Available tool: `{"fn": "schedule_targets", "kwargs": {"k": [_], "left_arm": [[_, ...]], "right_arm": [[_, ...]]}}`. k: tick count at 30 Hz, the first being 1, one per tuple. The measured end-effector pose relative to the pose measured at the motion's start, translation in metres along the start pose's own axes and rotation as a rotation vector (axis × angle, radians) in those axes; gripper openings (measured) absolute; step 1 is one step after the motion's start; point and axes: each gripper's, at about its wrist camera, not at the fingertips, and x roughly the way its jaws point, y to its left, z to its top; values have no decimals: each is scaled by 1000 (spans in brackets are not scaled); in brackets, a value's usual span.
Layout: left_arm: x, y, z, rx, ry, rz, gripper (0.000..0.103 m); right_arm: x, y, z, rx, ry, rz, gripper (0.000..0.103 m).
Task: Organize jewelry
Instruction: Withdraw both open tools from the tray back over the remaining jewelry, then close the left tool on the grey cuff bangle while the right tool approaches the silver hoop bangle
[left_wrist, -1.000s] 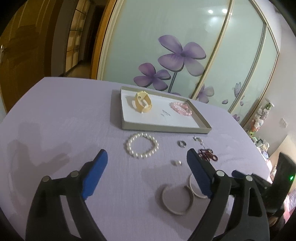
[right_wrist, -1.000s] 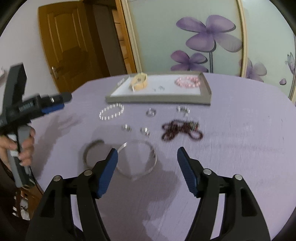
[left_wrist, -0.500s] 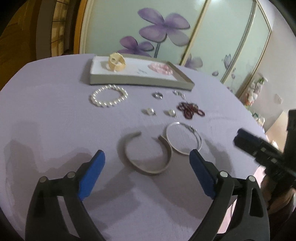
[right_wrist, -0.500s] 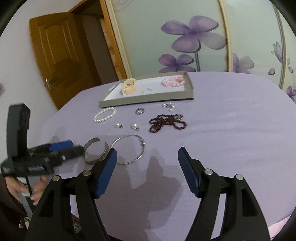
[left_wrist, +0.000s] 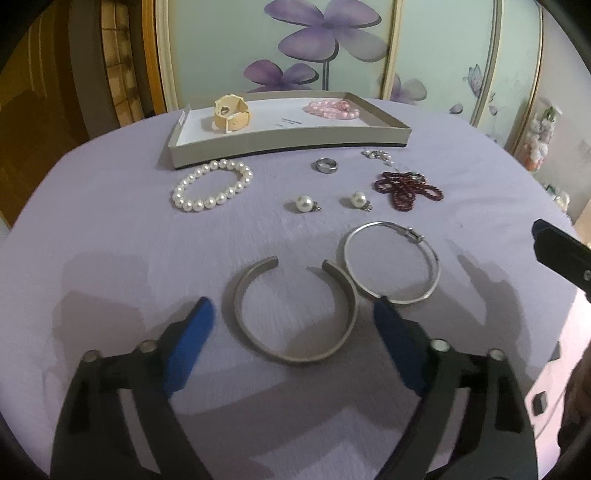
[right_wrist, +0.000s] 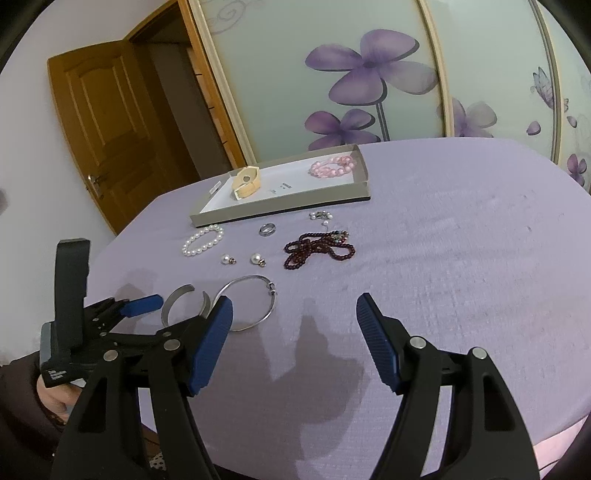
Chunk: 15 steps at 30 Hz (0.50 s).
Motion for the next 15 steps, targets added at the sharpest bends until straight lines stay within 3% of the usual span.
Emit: {"fn": "schedule_targets", "kwargs": {"k": [5,15], "left_arm": [[0,2,3,6,-6,20,68],[-2,9,2,2,-19,26,67]], "right_arm": [[3,3,-2,2,7,9,71],[13,13,-6,-9,36,29,71]]}}
